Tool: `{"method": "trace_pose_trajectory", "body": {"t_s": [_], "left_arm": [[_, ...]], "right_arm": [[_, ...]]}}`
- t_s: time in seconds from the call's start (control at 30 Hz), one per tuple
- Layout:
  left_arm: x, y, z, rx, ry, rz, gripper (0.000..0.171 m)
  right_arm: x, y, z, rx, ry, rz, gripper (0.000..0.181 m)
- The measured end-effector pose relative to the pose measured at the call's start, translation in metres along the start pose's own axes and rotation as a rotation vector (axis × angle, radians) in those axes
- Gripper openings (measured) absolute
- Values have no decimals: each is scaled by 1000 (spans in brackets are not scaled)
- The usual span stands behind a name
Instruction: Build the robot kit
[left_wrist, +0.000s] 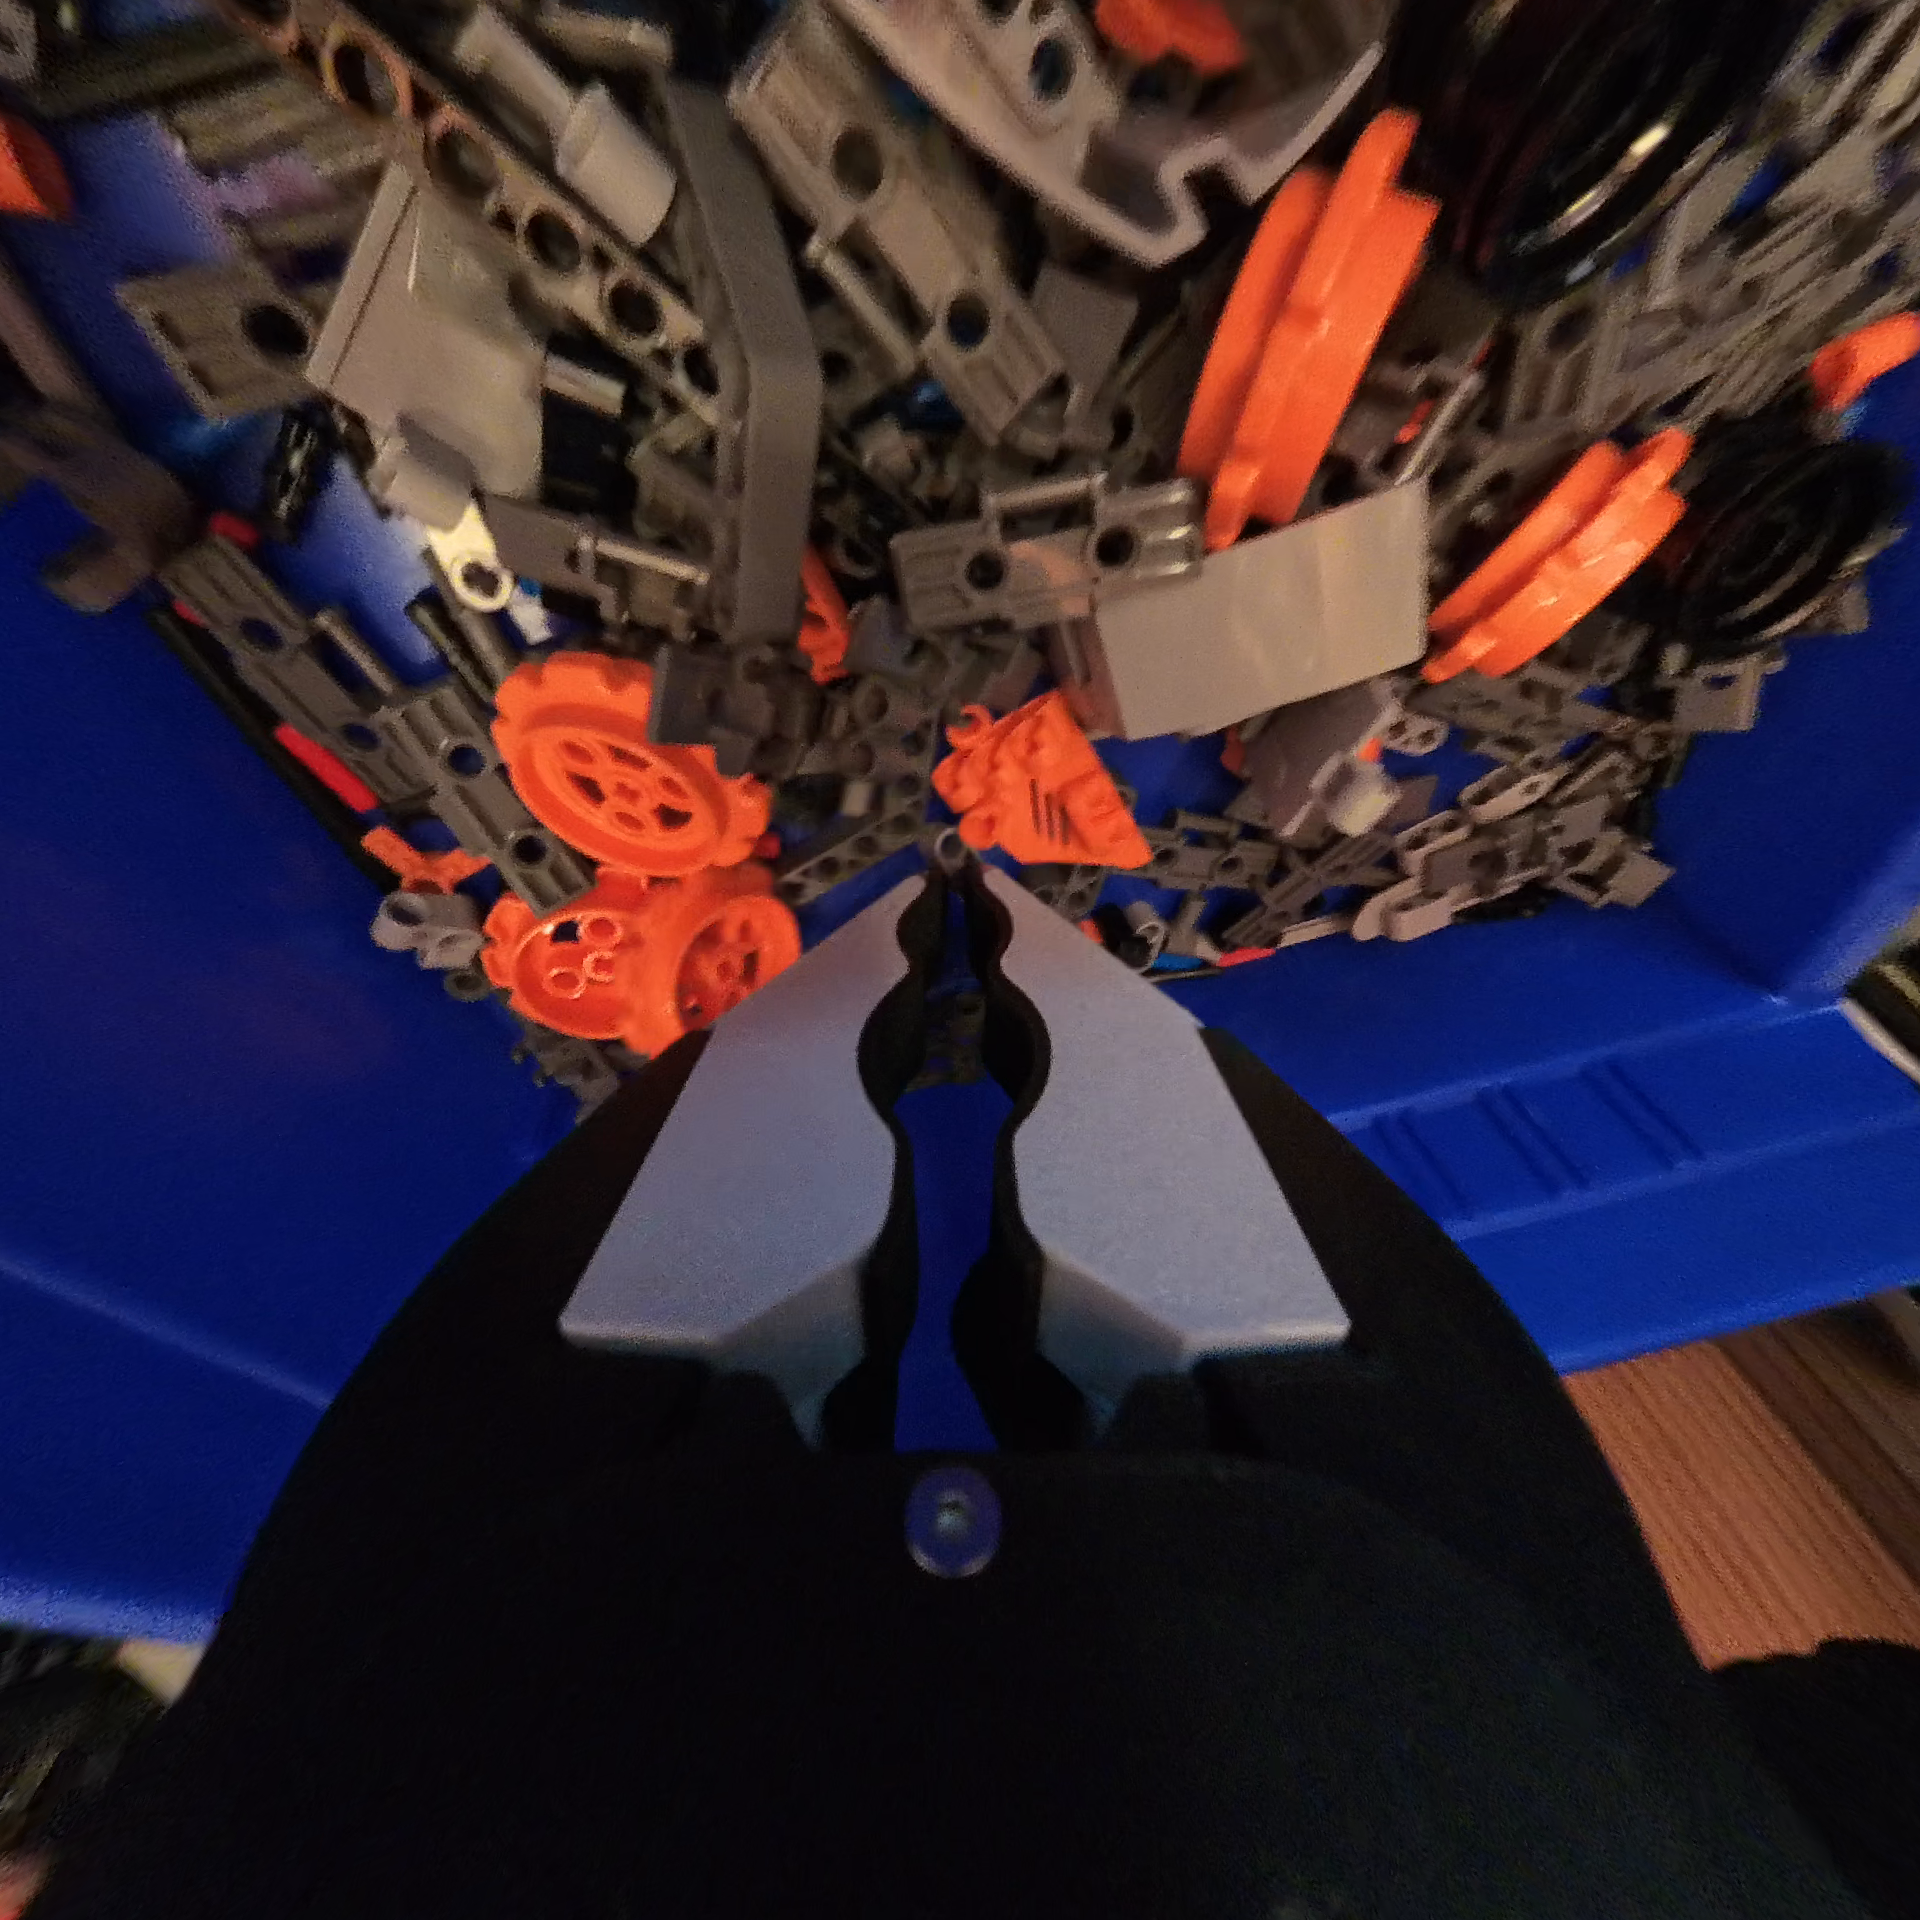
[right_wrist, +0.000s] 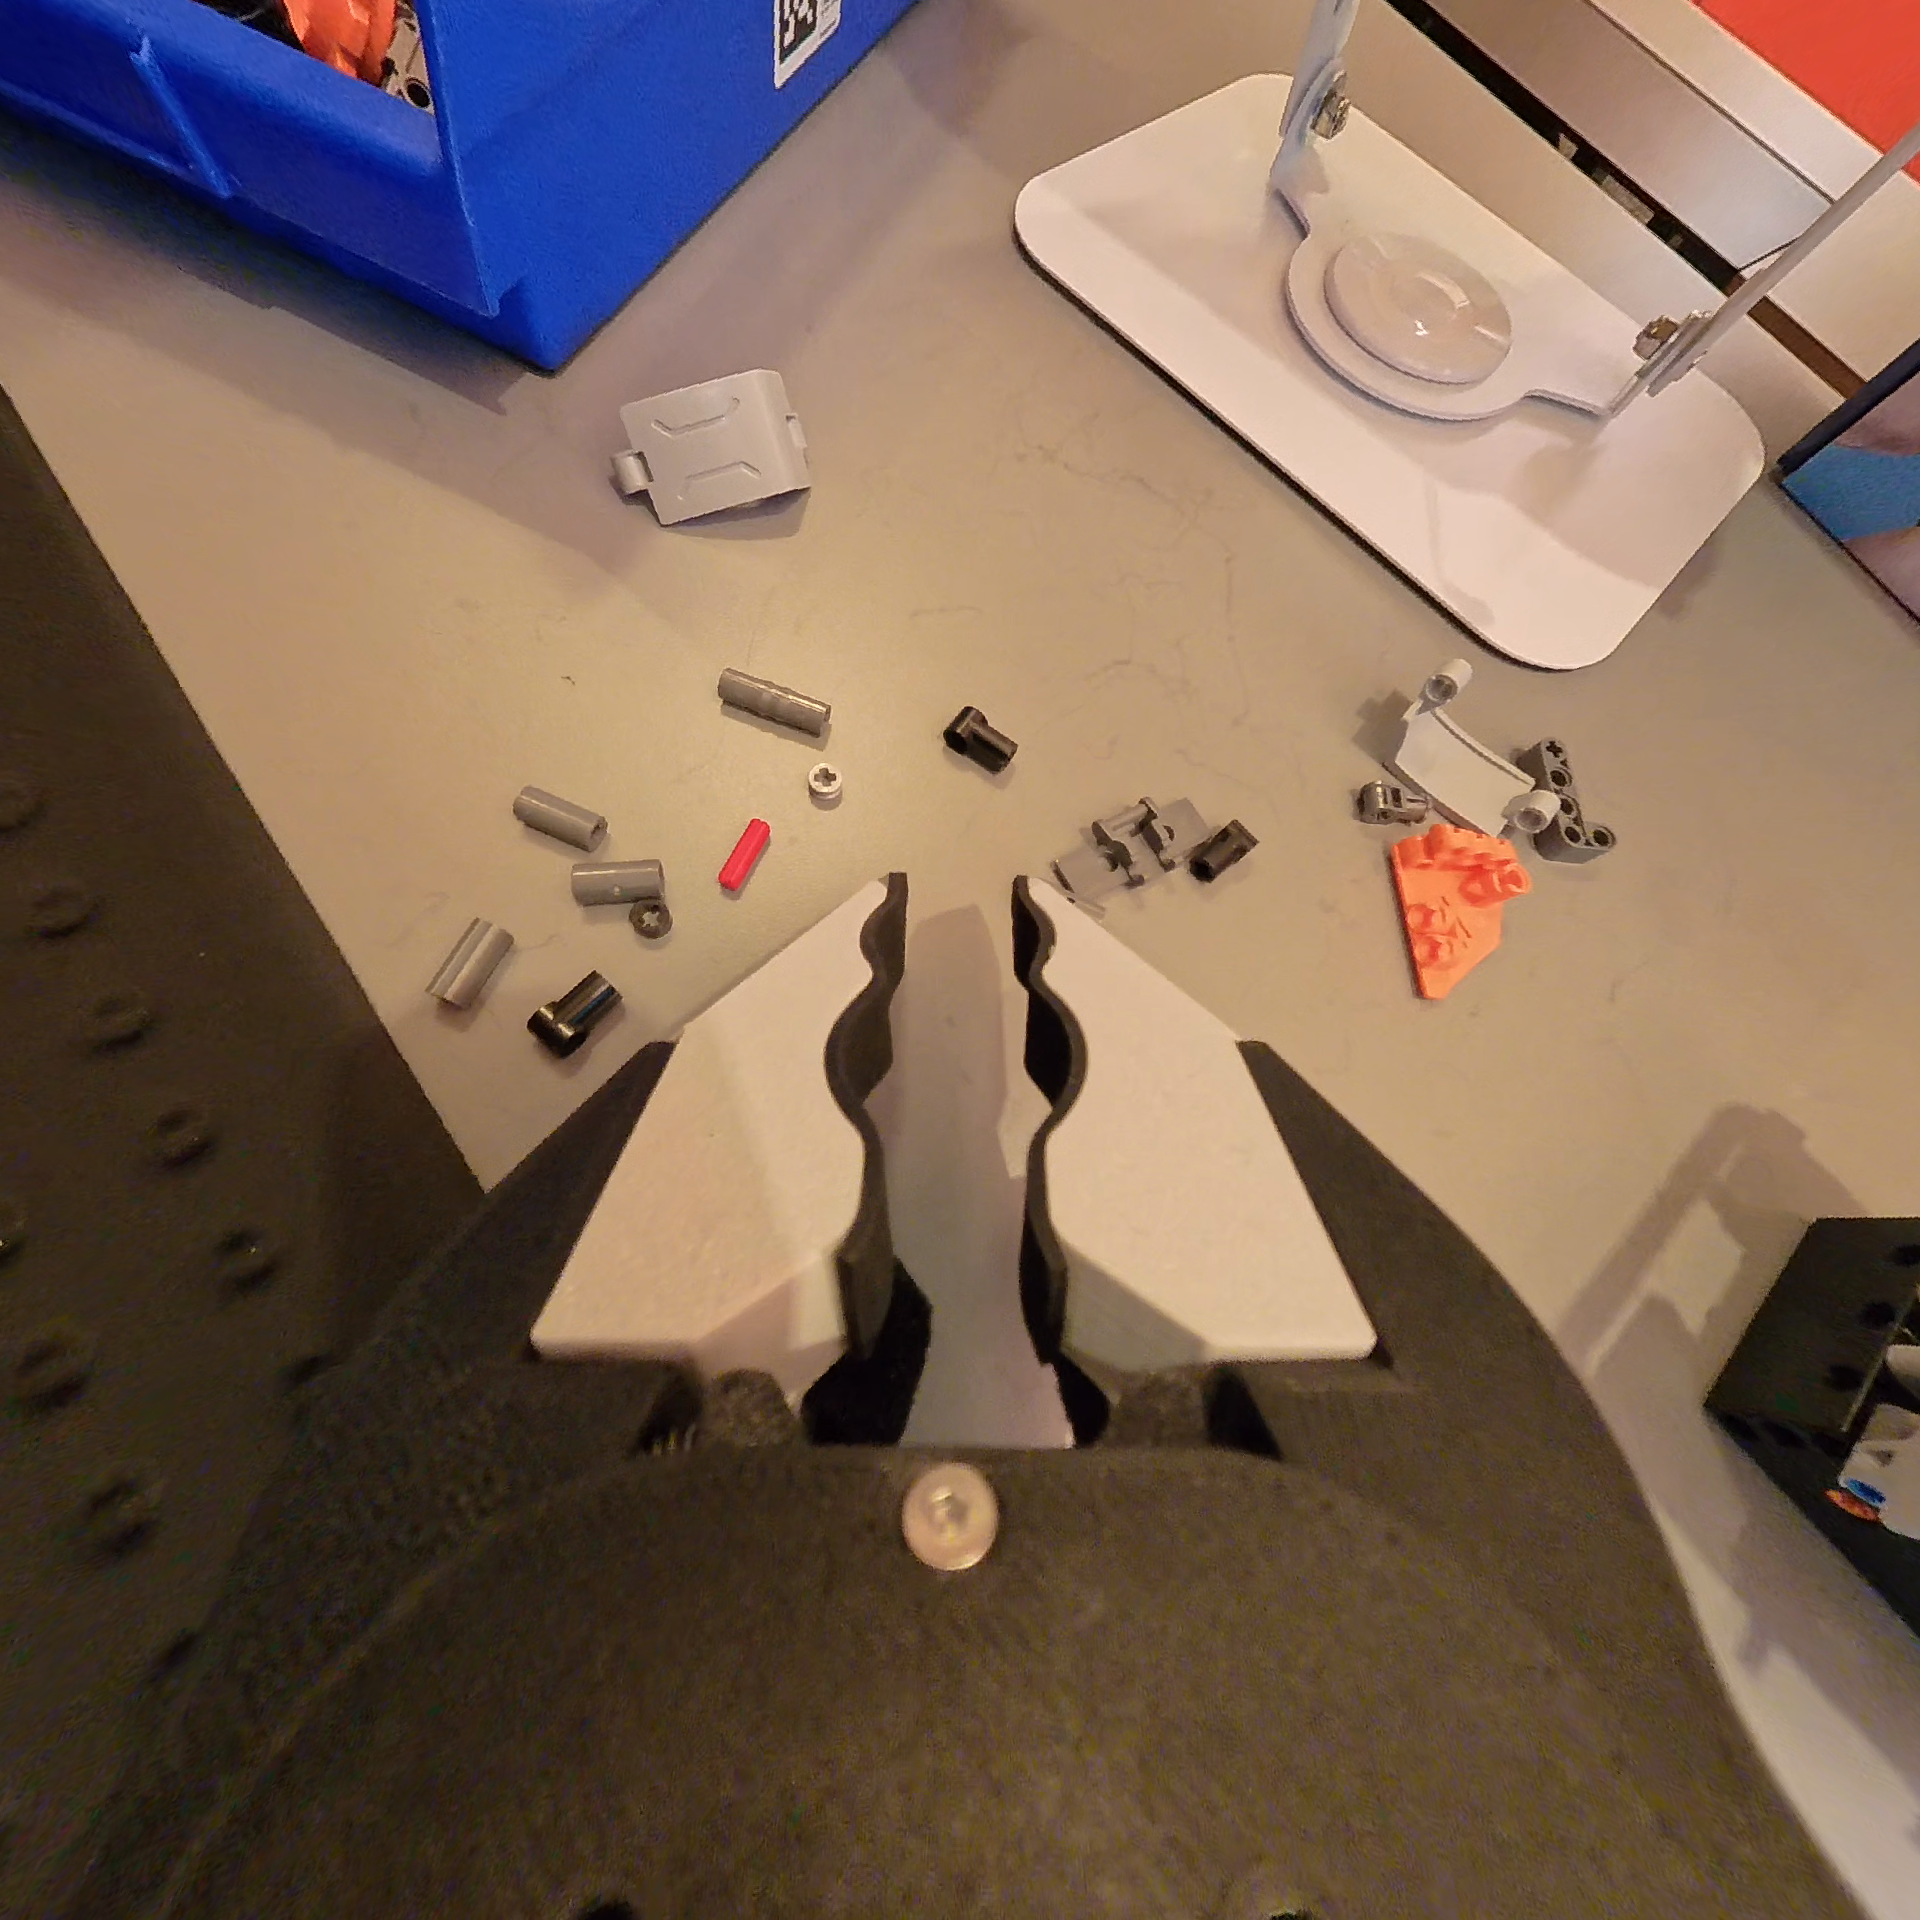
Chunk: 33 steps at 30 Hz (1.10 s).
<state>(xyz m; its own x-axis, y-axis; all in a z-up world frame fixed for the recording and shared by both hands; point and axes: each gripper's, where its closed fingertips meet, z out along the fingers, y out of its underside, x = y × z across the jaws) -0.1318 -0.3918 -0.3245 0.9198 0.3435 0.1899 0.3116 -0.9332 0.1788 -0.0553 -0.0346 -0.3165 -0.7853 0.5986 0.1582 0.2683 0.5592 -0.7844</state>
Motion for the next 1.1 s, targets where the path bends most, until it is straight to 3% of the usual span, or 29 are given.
{"method": "trace_pose_trajectory", "body": {"t_s": [0.13,0.2,0.43,0.77,0.9,1.1], "left_arm": [[6,-12,-7,80,24,-3,5],[4,-15,-13,127,13,-24,15],[4,-9,-42,261,24,-73,26],[16,20,-39,207,45,-61,20],[33,9,-29,202,88,-13,23],[84,-40,-33,313,157,163,26]], "right_arm": [[0,-1,-1,5,-1,0,17],[0,-1,-1,7,-1,1,17],[-1,-1,-1,9,-4,0,18],[-1,0,0,-2,-7,-3,17],[-2,2,1,-11,-8,-7,17],[-2,3,2,-20,-6,-6,17]]}}
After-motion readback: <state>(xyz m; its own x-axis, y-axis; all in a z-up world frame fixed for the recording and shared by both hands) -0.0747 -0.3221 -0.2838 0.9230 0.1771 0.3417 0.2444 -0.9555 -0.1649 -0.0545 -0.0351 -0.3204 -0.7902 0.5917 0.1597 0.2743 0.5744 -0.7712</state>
